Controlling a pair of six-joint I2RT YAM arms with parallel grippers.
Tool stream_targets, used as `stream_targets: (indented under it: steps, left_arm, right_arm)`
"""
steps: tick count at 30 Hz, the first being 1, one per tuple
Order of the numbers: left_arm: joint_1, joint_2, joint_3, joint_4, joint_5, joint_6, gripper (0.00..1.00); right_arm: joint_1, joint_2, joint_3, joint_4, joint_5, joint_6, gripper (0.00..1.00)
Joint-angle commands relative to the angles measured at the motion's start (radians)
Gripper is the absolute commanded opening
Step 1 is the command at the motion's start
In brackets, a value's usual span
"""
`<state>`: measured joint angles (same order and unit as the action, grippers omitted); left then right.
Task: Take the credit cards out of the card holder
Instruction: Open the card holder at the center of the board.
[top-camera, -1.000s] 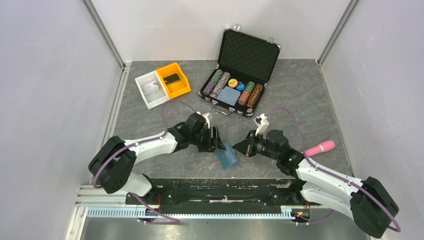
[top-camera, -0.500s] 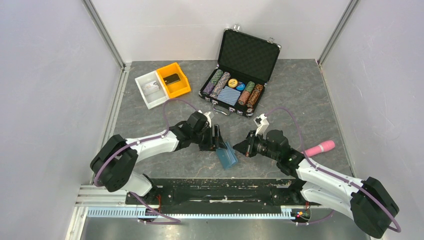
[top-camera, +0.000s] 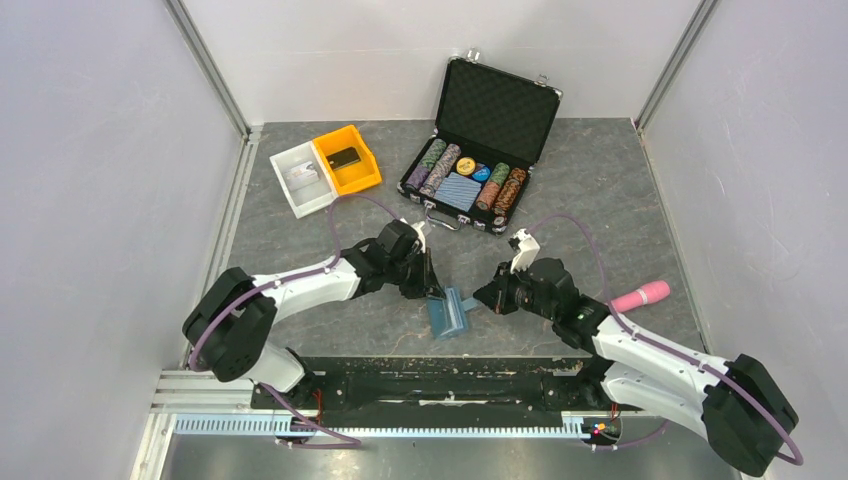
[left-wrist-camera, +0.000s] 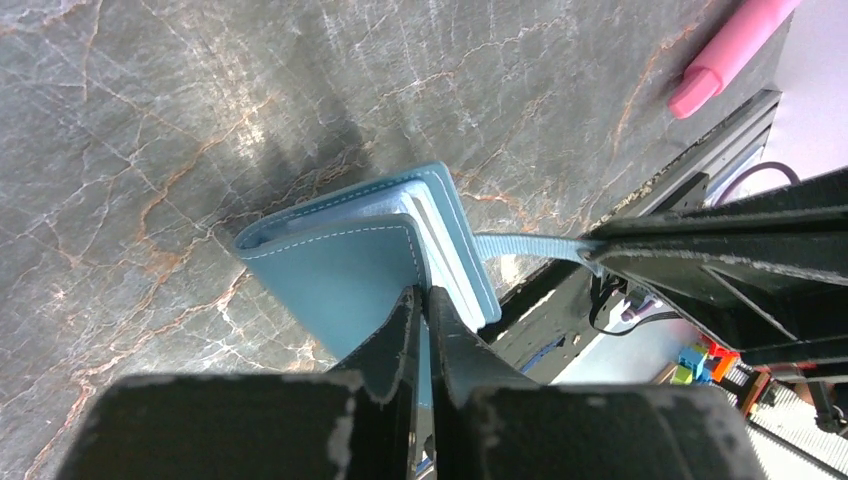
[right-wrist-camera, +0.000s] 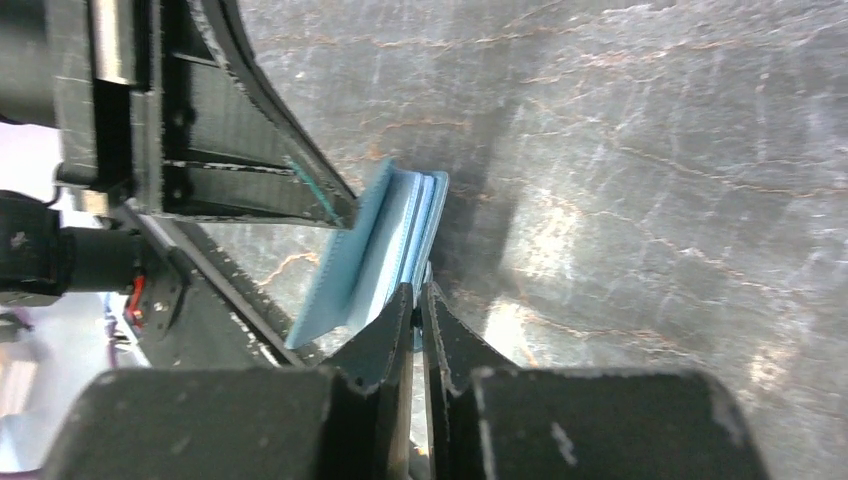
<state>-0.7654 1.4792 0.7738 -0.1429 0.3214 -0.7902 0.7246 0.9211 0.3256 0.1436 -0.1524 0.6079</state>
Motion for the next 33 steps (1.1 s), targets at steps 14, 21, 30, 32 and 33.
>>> stream_targets:
  steps: [14,21,30,32,33]
  left_arm:
    - [-0.003,-0.082,-0.004,0.026,0.046,0.045,0.02]
    - [-0.002,-0.088,-0.027,0.014,0.014,0.045,0.02]
    - [-0.002,-0.135,-0.079,-0.003,-0.056,0.029,0.02]
    - [-0.002,-0.133,-0.076,-0.01,-0.065,0.028,0.02]
    - [-0.002,-0.132,-0.075,-0.017,-0.07,0.028,0.02]
  right_arm:
    - [-0.042,0.001,0.155,-0.113,-0.037,-0.102,0.36]
    - [-0.042,0.095,0.039,0.082,-0.159,0.005,0.36]
    - [-0.038,0.197,-0.03,0.176,-0.222,0.054,0.39]
    - [-0.033,0.215,-0.042,0.195,-0.223,0.063,0.39]
    - [-0.033,0.224,-0.05,0.207,-0.222,0.068,0.39]
